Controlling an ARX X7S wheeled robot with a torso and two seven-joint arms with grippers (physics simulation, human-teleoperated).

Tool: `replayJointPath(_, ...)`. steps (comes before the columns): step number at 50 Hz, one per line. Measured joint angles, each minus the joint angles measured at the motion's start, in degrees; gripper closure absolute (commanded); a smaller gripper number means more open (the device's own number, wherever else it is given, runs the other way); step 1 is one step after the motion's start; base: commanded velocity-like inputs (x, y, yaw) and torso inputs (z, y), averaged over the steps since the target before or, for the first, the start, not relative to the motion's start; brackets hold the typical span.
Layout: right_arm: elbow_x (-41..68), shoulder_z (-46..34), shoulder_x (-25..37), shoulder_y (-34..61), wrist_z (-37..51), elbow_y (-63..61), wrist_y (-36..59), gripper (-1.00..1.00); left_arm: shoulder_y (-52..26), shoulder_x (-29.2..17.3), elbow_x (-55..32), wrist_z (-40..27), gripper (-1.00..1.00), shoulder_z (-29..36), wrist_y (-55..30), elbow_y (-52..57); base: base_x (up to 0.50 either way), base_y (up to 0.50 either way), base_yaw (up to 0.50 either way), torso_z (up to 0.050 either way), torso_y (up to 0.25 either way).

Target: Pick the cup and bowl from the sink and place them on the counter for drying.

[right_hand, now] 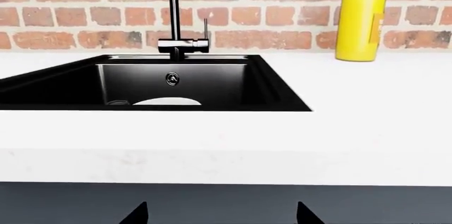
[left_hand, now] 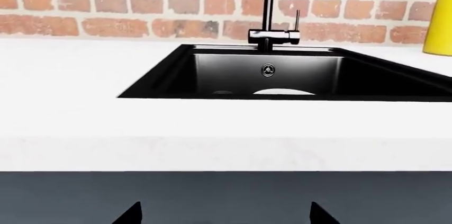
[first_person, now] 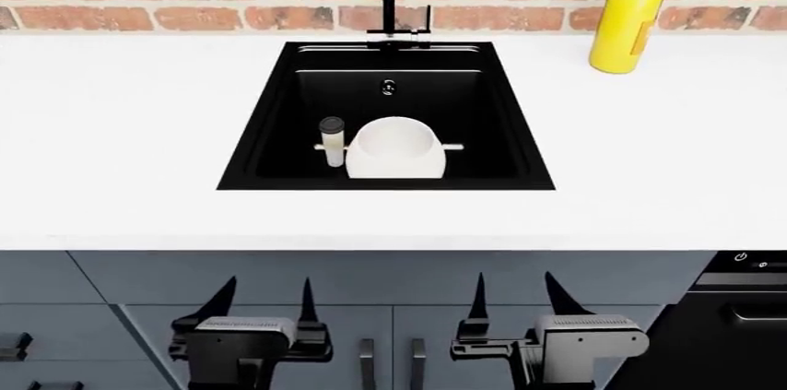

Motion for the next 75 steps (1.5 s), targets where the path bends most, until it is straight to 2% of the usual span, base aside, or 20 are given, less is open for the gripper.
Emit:
replayJointPath(9,0.99,-0.09,0.28,0.00,0.12,-0.35,-0.08,-1.00,0.23,-0.43,-0.16,-0.57,-1.00,0.18,-0.12,0.60,0.00,0.00,0.00,0.000,0.000)
replayJointPath(15,3.89,0.40,2.31,-0.69,0.12,-7.09,5.16,-1.00,0.83,-2.58,-4.56,-1.54,-1.00,-1.11,-6.66,8.84,0.00,0.00,0.00,0.000,0.000)
replayJointPath(25,16.54,7.13,12.19,1.25,2.77,-28.80,27.04,-1.00,-3.88,-8.67,-14.00,-4.71,-1.00,-3.84,-25.73,25.20,0.00,0.00,0.00,0.000,0.000)
replayJointPath(34,34.75,13.41,18.95,17.21,6.52,-35.40,48.39,-1.00,-15.89,-13.04,-26.76,-7.73,-1.00,-7.81,-44.30,32.76,0.00,0.00,0.00,0.000,0.000)
replayJointPath(40,43.03,14.00,20.40,31.40,7.44,-31.03,57.79,-1.00,-25.81,-15.00,-32.00,-7.85,-1.00,-8.18,-52.96,31.15,0.00,0.00,0.00,0.000,0.000)
replayJointPath(47,46.16,10.37,20.13,44.29,5.33,-22.55,63.89,-1.00,-38.14,-16.28,-36.04,-7.59,-1.00,-7.43,-61.12,26.86,0.00,0.00,0.00,0.000,0.000)
replayJointPath(53,46.98,6.77,19.78,52.22,3.71,-16.01,67.72,-1.00,-45.68,-16.40,-37.82,-6.96,-1.00,-6.14,-65.46,22.49,0.00,0.00,0.00,0.000,0.000)
replayJointPath(64,44.57,1.00,19.13,62.01,-0.20,-5.09,68.83,-1.00,-55.85,-15.96,-36.58,-4.13,-1.00,-1.71,-67.72,11.89,0.00,0.00,0.00,0.000,0.000)
replayJointPath(75,42.82,-0.99,20.15,62.25,-1.66,-2.57,67.05,-1.00,-58.67,-16.06,-35.71,-2.36,-1.00,0.09,-67.65,5.79,0.25,0.00,0.00,0.000,0.000)
